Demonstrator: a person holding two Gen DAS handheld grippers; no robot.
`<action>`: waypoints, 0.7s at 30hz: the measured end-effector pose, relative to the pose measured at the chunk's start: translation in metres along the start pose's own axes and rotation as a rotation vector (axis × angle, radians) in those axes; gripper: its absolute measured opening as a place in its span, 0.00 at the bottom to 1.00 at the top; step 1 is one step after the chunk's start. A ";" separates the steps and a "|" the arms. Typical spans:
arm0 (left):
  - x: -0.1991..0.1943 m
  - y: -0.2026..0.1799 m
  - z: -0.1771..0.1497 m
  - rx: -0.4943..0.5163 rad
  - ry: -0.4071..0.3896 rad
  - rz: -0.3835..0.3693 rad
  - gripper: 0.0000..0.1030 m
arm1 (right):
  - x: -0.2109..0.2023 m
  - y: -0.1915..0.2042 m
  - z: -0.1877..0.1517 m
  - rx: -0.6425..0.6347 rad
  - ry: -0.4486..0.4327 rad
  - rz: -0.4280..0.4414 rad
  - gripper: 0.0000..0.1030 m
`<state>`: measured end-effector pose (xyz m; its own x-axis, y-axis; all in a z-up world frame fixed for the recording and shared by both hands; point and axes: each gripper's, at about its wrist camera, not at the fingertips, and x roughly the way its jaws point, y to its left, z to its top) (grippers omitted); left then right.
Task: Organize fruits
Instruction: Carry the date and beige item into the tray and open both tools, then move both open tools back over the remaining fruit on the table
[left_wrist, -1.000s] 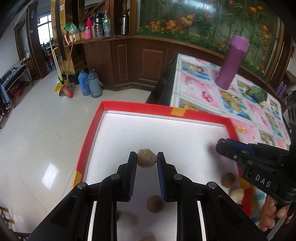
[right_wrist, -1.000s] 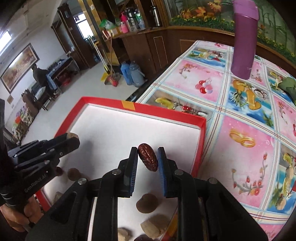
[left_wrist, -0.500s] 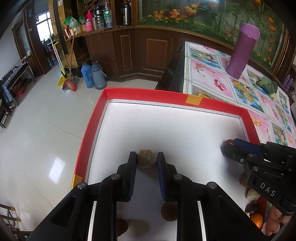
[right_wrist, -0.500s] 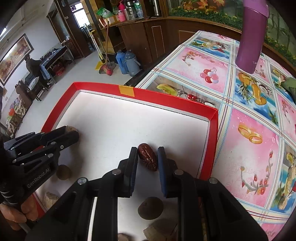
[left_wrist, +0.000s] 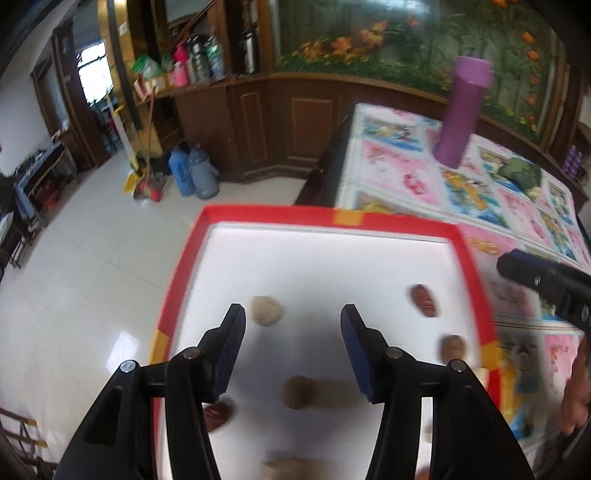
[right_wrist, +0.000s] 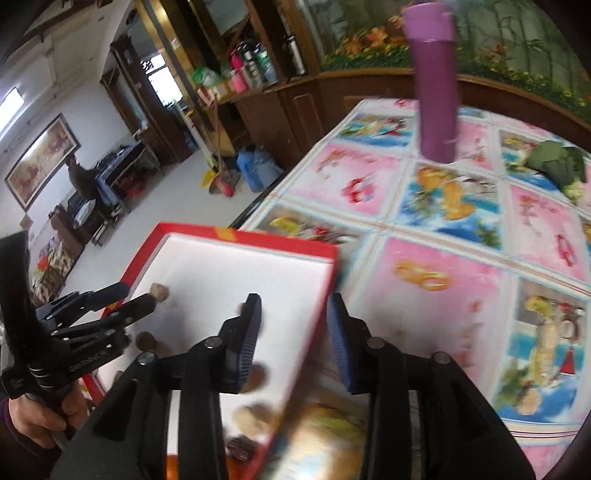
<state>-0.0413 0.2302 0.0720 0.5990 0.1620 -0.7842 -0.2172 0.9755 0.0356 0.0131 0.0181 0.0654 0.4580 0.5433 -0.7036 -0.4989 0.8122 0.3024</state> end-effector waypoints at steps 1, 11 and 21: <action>-0.003 -0.006 0.000 0.009 -0.006 -0.012 0.53 | -0.009 -0.013 -0.002 0.010 -0.011 -0.012 0.40; -0.031 -0.116 -0.014 0.188 -0.045 -0.182 0.55 | -0.071 -0.140 -0.028 0.172 -0.066 -0.183 0.40; -0.020 -0.167 -0.027 0.256 0.007 -0.245 0.55 | -0.039 -0.160 -0.037 0.154 0.026 -0.273 0.40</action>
<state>-0.0379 0.0605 0.0653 0.6041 -0.0814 -0.7927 0.1327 0.9912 -0.0006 0.0479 -0.1413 0.0205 0.5397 0.2966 -0.7879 -0.2421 0.9510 0.1921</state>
